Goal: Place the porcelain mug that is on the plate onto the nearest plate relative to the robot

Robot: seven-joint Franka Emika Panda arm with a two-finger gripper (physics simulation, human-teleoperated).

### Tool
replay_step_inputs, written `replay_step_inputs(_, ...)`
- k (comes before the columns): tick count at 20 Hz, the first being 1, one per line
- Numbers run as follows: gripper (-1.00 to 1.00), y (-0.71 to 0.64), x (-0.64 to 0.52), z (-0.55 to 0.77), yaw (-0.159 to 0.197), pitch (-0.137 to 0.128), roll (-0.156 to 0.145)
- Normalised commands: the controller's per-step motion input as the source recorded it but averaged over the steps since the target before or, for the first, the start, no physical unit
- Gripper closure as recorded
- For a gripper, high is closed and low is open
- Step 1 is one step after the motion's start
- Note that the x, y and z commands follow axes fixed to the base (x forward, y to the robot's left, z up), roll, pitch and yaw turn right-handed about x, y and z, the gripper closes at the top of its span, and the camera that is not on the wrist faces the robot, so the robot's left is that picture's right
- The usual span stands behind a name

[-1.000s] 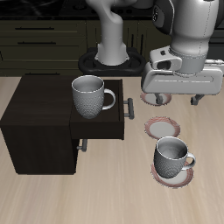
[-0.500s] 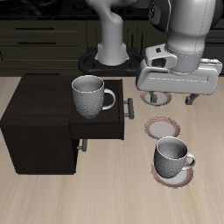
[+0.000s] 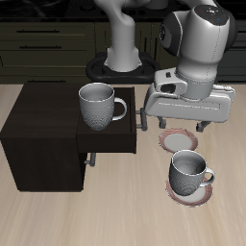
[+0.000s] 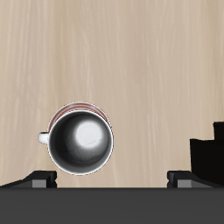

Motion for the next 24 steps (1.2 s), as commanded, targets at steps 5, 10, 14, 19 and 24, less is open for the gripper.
replay_step_inputs(5, -1.00, 0.02, -0.07, -0.42, 0.017, -0.027, -0.005)
replay_step_inputs(10, -1.00, -0.01, -0.03, -0.36, -0.016, 0.018, 0.027)
replay_step_inputs(14, -1.00, -0.04, 0.03, -0.36, 0.007, 0.028, -0.014)
replay_step_inputs(19, -1.00, -0.01, 0.08, -0.37, 0.016, 0.024, 0.006)
replay_step_inputs(24, -1.00, -0.05, 0.07, -0.39, -0.007, 0.036, -0.008)
